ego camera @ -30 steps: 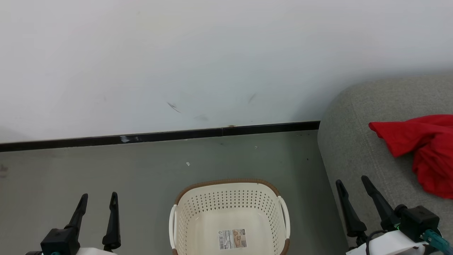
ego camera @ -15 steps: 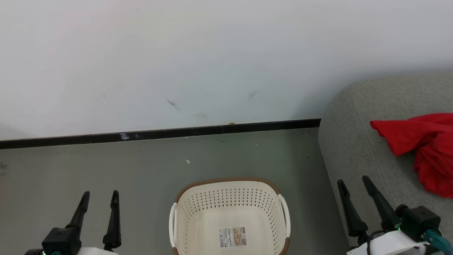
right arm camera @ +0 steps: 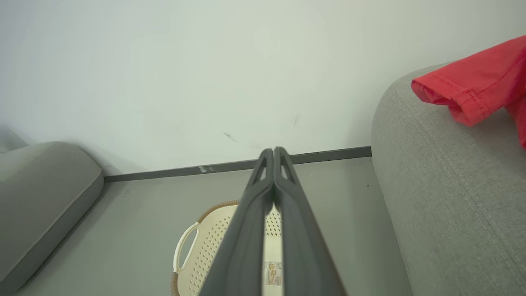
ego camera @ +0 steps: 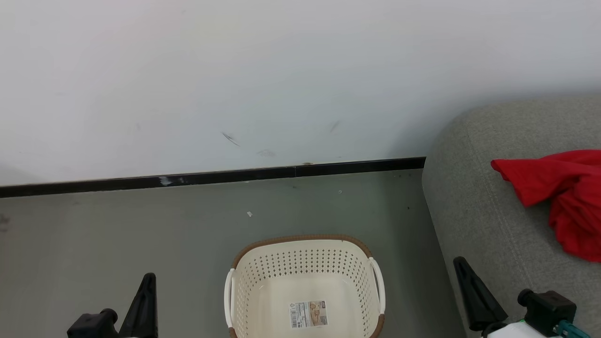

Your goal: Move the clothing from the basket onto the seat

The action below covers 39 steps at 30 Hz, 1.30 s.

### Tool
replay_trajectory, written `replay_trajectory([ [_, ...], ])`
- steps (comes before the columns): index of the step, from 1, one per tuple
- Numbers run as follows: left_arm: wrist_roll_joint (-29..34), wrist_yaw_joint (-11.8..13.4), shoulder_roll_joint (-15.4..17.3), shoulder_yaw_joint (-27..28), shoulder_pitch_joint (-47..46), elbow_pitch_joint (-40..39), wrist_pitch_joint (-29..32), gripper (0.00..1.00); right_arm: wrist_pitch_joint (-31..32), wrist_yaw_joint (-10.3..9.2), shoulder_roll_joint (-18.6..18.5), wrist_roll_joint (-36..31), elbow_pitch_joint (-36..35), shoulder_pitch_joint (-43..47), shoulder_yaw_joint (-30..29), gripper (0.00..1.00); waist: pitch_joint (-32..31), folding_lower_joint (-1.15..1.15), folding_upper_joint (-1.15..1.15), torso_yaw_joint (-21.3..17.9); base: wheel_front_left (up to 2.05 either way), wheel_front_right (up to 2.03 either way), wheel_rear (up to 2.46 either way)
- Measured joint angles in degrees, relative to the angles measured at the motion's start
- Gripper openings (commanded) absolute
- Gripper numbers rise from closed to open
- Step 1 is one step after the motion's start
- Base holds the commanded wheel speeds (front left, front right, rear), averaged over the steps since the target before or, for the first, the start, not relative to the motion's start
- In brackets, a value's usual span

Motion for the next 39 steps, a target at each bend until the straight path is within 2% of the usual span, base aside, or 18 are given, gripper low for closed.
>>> replay_trajectory([
  [11,-8.02,-1.58,-1.08,1.9,-0.01,-0.1,2.4,0.0,1.05,0.0,-0.01,11.58,-0.66,0.04,-0.53,0.0,-0.26,0.04,0.0,0.15,0.0,0.0,0.0],
  [20,-14.23,-2.91,-1.64,3.46,-0.02,-0.07,3.94,0.0,2.6,0.0,-0.38,19.68,0.08,-0.24,-1.25,0.0,-0.64,0.36,0.0,0.28,0.0,0.0,0.0],
  [27,-18.91,-3.89,-1.94,4.61,-0.06,0.07,5.47,0.0,4.01,0.0,-1.03,26.13,1.13,-0.49,-1.51,0.0,-0.96,0.49,0.0,0.34,0.0,0.0,0.0],
  [34,-23.8,-4.91,-2.68,5.72,-0.31,0.44,6.51,0.0,5.19,0.0,-1.89,32.61,2.22,-0.88,-1.58,0.0,-1.18,0.5,0.0,0.39,0.0,0.0,0.0],
  [39,-27.89,-5.73,-2.93,6.8,-0.52,0.73,8.01,0.0,6.26,0.0,-2.23,38.12,3.13,-2.24,-1.66,0.0,-1.26,0.4,0.0,0.43,0.0,0.0,0.0],
])
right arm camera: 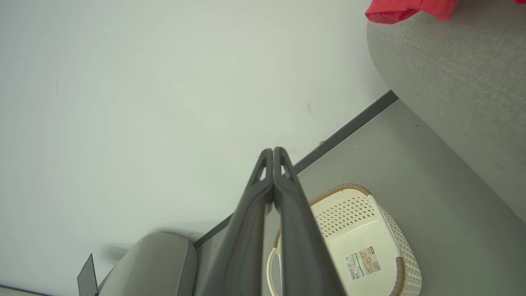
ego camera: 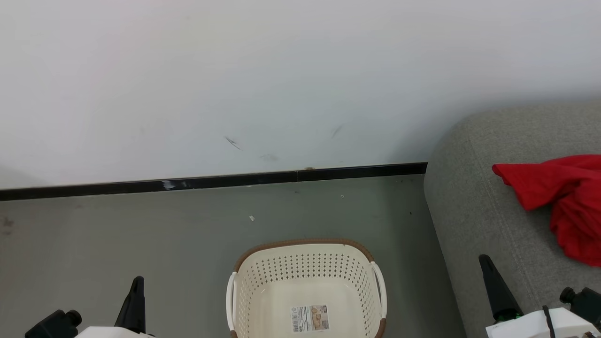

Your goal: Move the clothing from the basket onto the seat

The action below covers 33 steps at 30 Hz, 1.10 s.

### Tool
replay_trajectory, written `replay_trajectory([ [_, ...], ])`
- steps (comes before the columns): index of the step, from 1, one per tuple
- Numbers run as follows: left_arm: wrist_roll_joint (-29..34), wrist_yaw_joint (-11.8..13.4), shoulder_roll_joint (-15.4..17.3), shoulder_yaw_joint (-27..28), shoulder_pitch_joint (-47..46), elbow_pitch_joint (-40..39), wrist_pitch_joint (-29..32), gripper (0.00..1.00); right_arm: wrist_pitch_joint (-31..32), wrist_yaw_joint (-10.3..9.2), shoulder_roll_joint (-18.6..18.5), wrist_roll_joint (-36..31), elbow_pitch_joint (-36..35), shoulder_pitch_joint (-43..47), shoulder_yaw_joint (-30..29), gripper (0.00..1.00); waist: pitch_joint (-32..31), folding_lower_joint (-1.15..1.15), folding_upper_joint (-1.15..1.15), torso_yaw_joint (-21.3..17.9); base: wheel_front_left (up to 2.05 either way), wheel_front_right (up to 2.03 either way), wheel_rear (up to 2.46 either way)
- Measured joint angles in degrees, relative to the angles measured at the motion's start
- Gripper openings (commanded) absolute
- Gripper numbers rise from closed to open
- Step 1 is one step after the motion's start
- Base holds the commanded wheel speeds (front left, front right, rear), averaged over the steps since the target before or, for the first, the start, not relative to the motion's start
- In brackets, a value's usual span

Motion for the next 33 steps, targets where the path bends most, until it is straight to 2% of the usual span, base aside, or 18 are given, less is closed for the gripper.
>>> replay_trajectory([
  [15,-10.13,-2.48,-0.91,2.44,-1.3,1.21,2.77,0.0,1.89,0.0,-1.37,13.67,2.36,-2.89,-0.07,0.0,0.06,-0.32,0.0,0.09,0.0,0.0,0.0],
  [33,-22.37,-5.7,-2.22,5.35,-2.83,2.76,6.04,0.0,4.82,0.0,-2.66,30.12,5.22,-5.3,-0.1,0.0,-0.12,-0.36,0.0,0.19,0.0,0.0,0.0],
])
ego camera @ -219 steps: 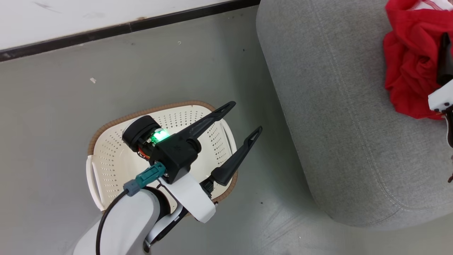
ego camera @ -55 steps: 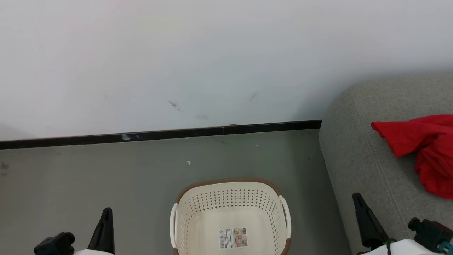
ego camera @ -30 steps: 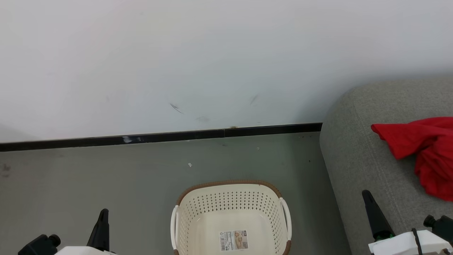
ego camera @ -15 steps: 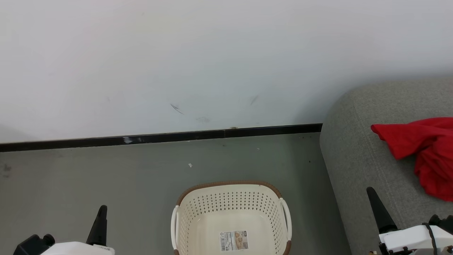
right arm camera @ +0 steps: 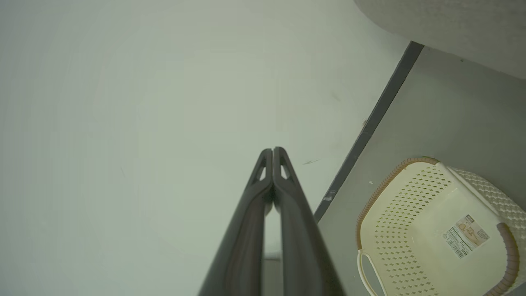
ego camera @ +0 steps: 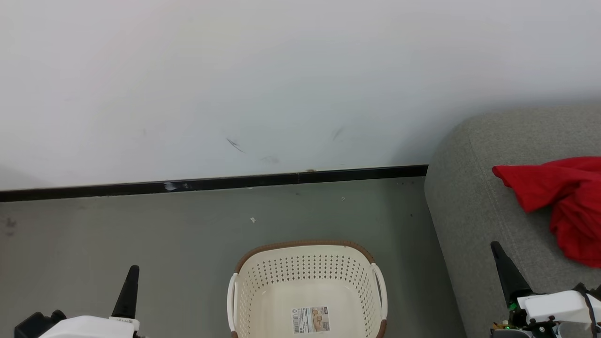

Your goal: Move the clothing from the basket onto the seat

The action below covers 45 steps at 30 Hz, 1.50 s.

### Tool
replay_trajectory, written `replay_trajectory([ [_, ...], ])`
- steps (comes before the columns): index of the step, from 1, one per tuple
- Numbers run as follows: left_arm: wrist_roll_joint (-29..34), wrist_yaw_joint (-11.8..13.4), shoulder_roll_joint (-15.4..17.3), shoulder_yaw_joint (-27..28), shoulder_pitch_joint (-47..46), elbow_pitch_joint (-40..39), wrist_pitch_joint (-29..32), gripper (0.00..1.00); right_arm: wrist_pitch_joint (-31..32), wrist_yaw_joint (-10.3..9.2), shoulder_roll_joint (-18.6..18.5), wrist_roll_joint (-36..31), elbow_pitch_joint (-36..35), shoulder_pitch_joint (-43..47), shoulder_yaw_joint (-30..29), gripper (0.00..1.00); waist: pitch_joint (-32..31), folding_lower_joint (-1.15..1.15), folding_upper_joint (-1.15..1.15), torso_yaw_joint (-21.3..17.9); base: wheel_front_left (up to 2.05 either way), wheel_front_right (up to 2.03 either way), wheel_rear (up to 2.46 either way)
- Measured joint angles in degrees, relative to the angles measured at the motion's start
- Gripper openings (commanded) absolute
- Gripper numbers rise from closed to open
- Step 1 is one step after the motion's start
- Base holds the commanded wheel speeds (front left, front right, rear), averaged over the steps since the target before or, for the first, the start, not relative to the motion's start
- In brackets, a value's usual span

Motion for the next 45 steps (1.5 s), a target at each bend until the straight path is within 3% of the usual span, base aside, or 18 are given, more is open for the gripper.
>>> replay_trajectory([
  [21,-13.46,-3.55,-1.62,3.32,-1.98,1.71,3.63,0.0,2.57,0.0,-1.47,18.05,2.44,-2.45,0.01,0.0,-0.33,-0.01,0.0,0.12,0.0,0.0,0.0],
  [45,-13.8,-3.99,-1.65,3.46,-2.0,2.49,3.71,0.0,2.83,0.0,-1.66,18.27,3.23,-3.46,0.02,0.0,-0.35,-0.01,0.0,0.11,0.0,0.0,0.0],
])
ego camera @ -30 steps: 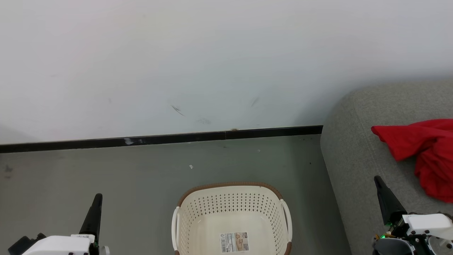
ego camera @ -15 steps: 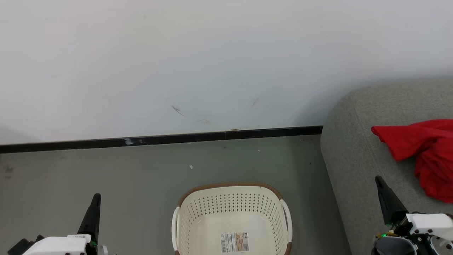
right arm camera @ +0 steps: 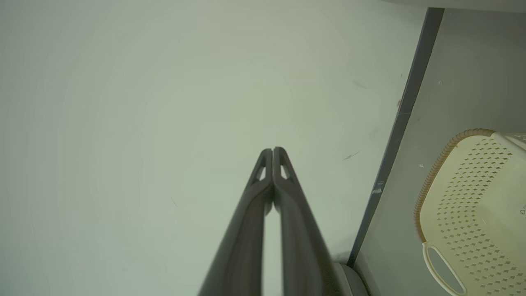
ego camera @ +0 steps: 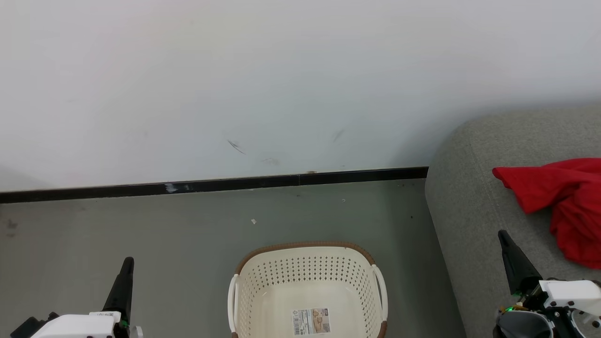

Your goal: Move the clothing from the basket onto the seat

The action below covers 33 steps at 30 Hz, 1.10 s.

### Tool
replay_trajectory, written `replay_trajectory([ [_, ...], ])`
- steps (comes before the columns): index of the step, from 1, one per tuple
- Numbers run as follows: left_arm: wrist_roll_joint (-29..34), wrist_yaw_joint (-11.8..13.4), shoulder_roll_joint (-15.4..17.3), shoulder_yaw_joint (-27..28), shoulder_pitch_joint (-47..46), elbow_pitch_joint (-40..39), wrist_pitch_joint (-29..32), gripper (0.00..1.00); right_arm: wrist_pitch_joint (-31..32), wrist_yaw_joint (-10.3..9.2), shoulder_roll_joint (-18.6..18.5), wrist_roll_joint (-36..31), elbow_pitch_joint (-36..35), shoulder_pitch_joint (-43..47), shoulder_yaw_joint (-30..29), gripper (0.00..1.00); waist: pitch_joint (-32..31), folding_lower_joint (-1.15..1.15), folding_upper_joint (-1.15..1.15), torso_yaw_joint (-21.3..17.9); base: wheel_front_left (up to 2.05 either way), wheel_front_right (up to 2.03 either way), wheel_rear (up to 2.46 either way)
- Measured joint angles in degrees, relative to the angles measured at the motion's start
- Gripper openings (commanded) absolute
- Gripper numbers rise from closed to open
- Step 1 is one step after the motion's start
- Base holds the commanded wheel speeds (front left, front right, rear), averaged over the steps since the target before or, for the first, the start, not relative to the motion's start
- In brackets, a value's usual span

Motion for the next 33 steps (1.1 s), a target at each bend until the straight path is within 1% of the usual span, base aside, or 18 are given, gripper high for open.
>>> replay_trajectory([
  [33,0.0,-0.49,-0.02,0.05,-0.87,0.51,0.05,0.0,0.0,0.0,-0.05,0.01,0.14,-0.01,0.02,0.0,-0.01,0.0,0.0,0.0,0.0,0.0,0.0],
])
